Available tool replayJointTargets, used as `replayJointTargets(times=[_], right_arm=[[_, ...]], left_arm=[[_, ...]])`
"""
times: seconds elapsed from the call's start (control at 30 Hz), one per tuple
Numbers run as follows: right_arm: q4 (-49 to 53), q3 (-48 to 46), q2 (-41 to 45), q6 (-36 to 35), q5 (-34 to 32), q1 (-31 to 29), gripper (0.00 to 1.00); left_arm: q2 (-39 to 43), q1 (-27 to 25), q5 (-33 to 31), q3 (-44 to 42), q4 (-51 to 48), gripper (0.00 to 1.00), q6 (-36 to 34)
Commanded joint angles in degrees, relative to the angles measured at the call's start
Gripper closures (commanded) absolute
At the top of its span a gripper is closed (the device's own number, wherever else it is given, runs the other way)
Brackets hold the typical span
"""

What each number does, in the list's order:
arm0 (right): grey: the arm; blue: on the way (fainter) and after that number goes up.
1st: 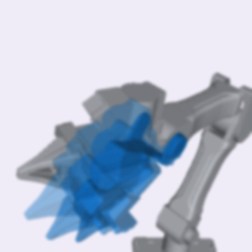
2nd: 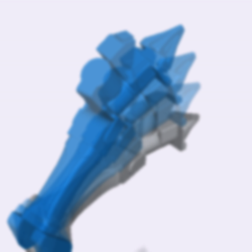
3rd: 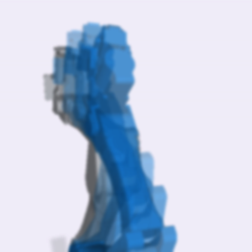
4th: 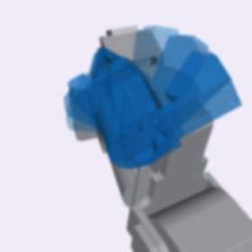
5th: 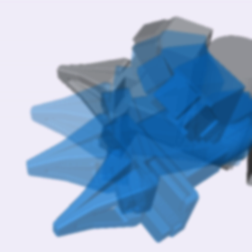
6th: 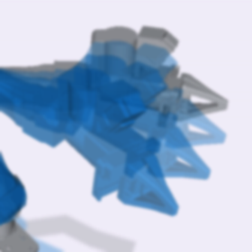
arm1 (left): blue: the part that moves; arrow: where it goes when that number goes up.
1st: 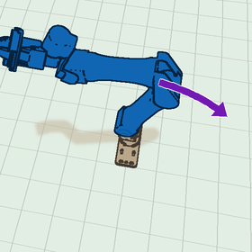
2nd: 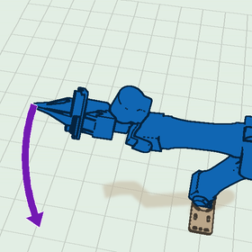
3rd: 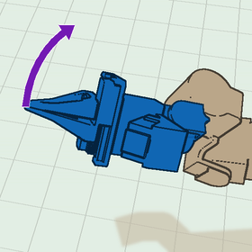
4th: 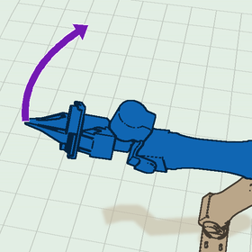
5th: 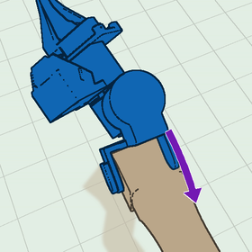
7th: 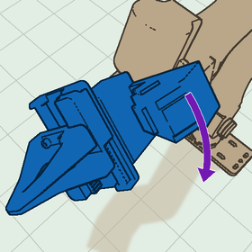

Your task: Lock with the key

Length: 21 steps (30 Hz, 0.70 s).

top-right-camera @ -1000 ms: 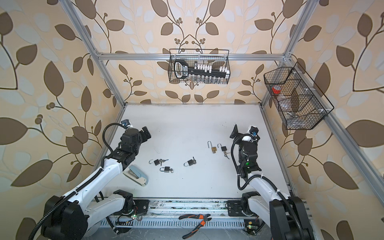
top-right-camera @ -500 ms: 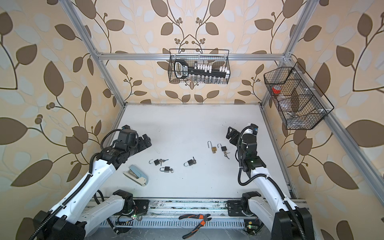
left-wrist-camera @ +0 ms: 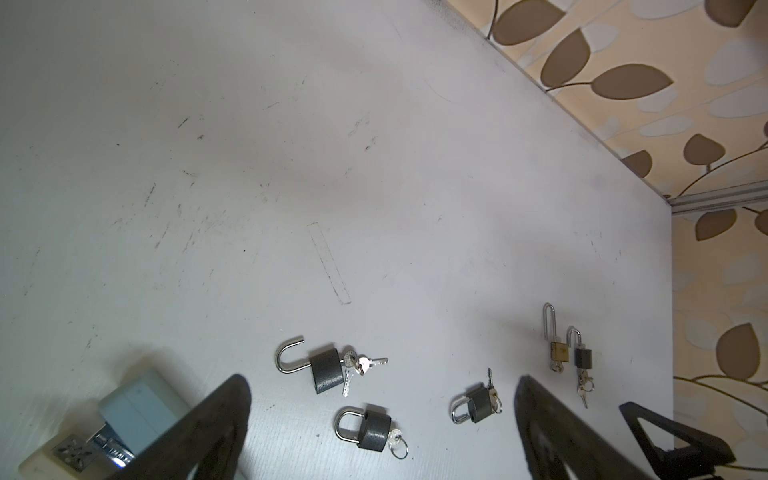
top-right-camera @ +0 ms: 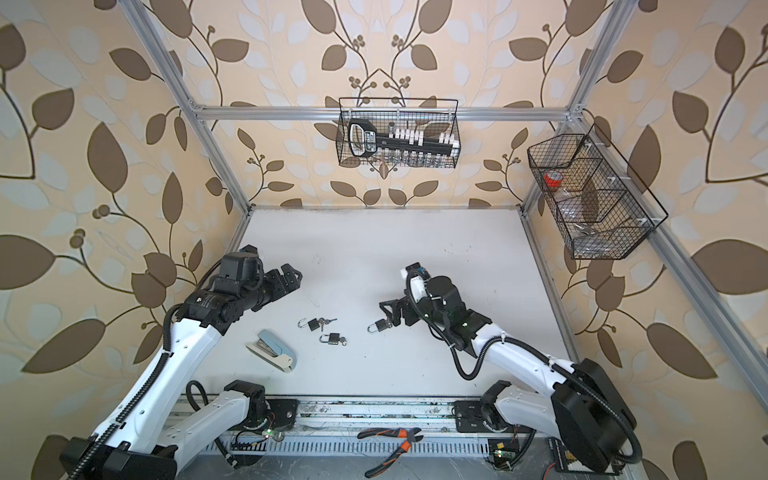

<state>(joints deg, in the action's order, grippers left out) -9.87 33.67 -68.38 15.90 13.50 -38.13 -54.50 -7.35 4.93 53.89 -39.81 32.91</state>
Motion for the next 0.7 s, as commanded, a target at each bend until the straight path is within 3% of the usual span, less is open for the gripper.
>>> replayJointTargets(times=[0.0, 0.17, 0.33, 0.5, 0.67], right_arm=[[2.55, 4.19, -3.97, -11.15, -1.72, -6.43, 0.01], [6.89, 13.17, -14.44, -20.06, 0.44, -12.50, 0.04], [10.98, 24.35, -25.22, -28.54, 2.81, -13.54, 0.06], [8.86, 30.82, -32.72, -34.84, 5.16, -13.55, 0.07], [16.30, 41.10, -42.03, -43.54, 11.19, -13.51, 0.13]], left_arm=[[-0.85, 3.99, 6.93, 2.42, 1.56, 0.01, -2.98], [-2.18, 9.25, 9.58, 5.06, 2.02, 0.01, -5.32], [-2.92, 15.87, 12.36, 6.53, 2.58, 0.01, -5.41], [-1.45, 21.36, 14.23, 3.30, 4.04, 0.01, -4.62], [-0.62, 27.13, 19.66, -2.81, 6.78, 0.01, -1.16]])
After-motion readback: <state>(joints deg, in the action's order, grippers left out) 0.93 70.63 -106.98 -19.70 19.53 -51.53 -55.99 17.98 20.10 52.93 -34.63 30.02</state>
